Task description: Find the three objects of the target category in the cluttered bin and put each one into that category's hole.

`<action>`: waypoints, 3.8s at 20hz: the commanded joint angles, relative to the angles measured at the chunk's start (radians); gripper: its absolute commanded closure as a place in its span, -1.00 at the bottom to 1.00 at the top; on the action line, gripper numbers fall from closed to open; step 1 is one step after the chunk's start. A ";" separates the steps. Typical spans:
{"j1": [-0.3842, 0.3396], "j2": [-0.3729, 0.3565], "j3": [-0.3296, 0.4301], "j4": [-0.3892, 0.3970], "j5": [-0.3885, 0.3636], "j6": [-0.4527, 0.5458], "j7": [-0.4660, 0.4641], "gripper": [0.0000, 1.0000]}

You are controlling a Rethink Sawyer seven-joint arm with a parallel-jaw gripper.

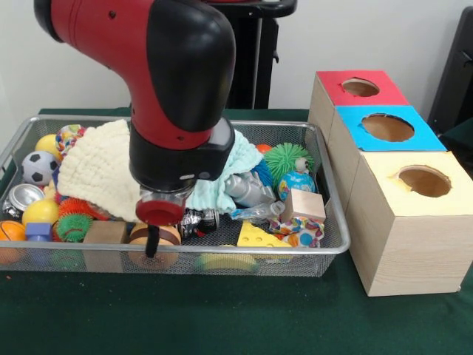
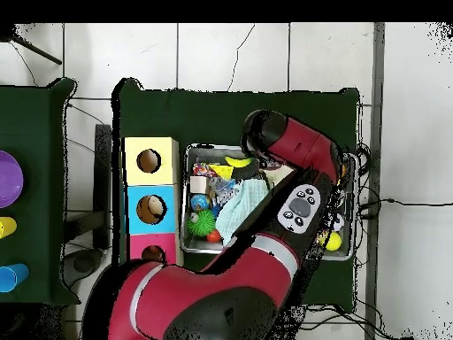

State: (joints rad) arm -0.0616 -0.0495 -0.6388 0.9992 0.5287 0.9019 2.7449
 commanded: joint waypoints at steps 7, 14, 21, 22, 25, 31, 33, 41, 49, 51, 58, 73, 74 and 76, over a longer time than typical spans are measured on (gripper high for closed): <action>0.095 -0.113 0.049 0.300 0.037 -0.063 0.288 -1.00; 0.096 -0.078 0.083 0.369 0.039 -0.206 0.246 -1.00; 0.055 -0.057 0.081 0.324 0.034 -0.208 0.209 -1.00; 0.048 -0.059 0.079 0.320 0.031 -0.201 0.201 -1.00; 0.032 -0.064 0.078 0.318 0.025 -0.197 0.186 -1.00; 0.016 -0.065 0.093 0.322 0.027 -0.205 0.181 -1.00; 0.020 -0.052 0.097 0.316 0.033 -0.218 0.197 -1.00; 0.023 0.007 0.082 0.230 0.043 -0.187 0.237 -1.00; 0.021 0.012 0.056 0.161 0.037 -0.097 0.239 -1.00; 0.023 0.010 0.050 0.158 0.035 -0.094 0.240 -1.00; 0.018 -0.015 0.031 0.142 0.029 -0.038 0.237 -1.00; -0.017 -0.023 0.002 0.051 0.003 0.075 0.175 -1.00; -0.023 -0.024 0.005 0.051 0.000 0.070 0.163 -1.00; -0.028 -0.017 0.009 0.044 -0.002 0.064 0.156 -1.00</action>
State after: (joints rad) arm -0.0400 -0.0825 -0.6916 1.1028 0.5333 0.8999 2.7478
